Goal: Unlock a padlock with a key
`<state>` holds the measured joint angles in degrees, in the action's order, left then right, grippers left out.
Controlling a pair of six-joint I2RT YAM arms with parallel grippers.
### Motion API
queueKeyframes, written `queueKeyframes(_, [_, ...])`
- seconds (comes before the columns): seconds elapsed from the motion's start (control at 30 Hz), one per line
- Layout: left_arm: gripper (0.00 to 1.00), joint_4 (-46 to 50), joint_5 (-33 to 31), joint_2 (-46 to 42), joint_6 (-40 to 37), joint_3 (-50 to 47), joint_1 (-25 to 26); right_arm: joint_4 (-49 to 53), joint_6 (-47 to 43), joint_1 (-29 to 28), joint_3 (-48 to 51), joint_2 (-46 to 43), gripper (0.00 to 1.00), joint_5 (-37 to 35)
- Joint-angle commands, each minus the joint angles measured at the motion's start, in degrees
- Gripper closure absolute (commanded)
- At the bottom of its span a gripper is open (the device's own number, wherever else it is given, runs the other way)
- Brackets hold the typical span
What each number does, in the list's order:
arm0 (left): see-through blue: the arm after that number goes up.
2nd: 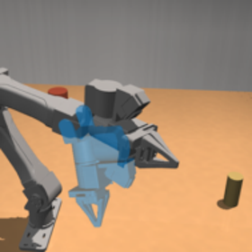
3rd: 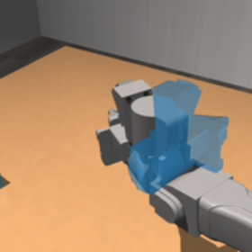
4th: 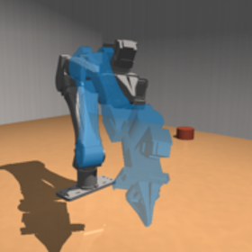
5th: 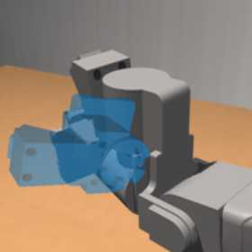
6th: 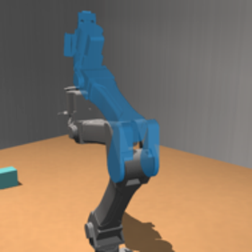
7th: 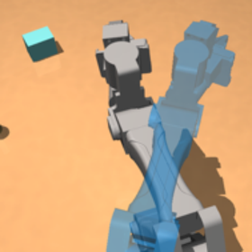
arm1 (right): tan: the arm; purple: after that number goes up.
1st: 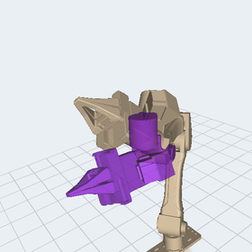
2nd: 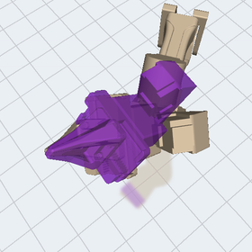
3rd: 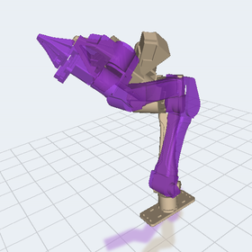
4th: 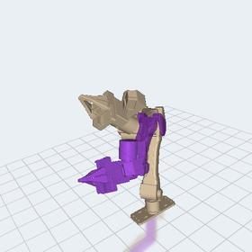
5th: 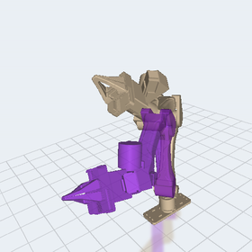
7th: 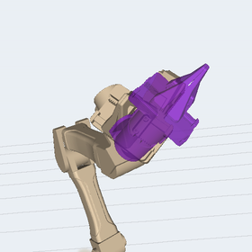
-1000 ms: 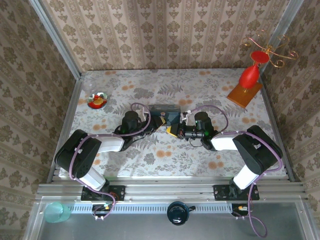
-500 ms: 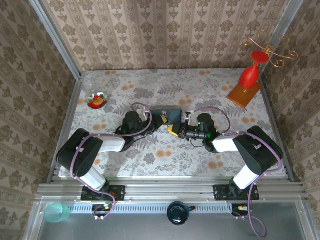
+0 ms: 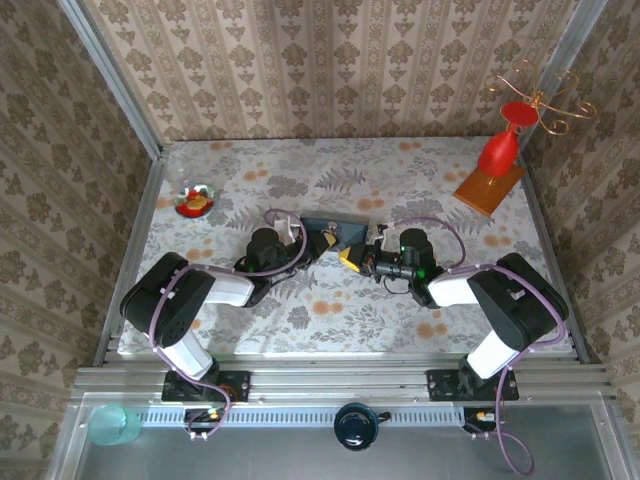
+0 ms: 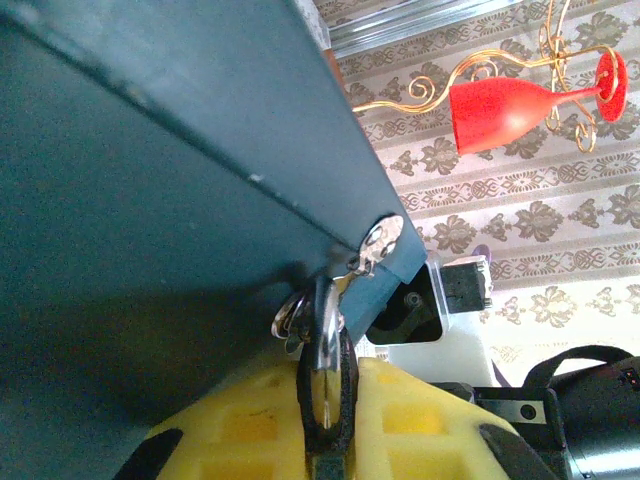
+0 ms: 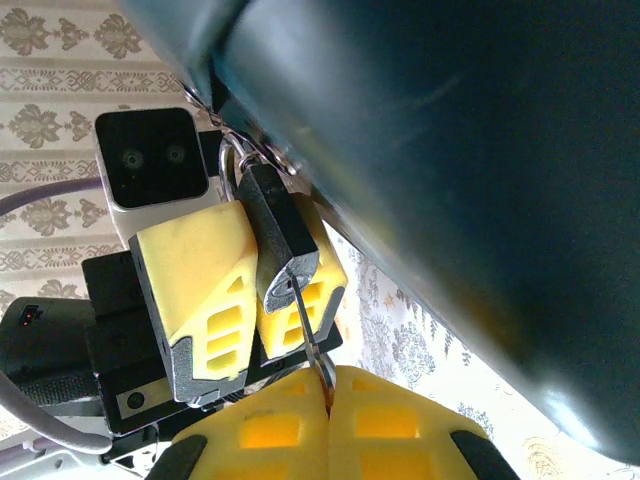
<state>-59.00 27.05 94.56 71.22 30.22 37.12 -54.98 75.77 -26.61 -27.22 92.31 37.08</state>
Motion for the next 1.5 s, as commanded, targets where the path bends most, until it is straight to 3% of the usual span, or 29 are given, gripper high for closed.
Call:
queueKeyframes(0.0, [1.00,-6.2,2.6,-0.4,0.3,0.1,1.4,-4.8,2.4,0.9,0.4,1.4,1.00,-4.2])
queueKeyframes(0.17, [1.00,-6.0,2.4,-0.4,0.5,0.1,1.9,-12.1,5.4,0.9,-0.2,4.5,1.00,-2.5])
queueKeyframes(0.6, [1.00,-5.4,1.5,-1.5,1.2,0.5,3.5,-15.3,7.5,2.0,0.5,8.2,1.00,-5.0])
queueKeyframes(1.47, [1.00,-11.9,-8.7,0.8,4.5,-1.5,6.4,-12.4,6.9,0.3,0.9,7.2,1.00,-9.3])
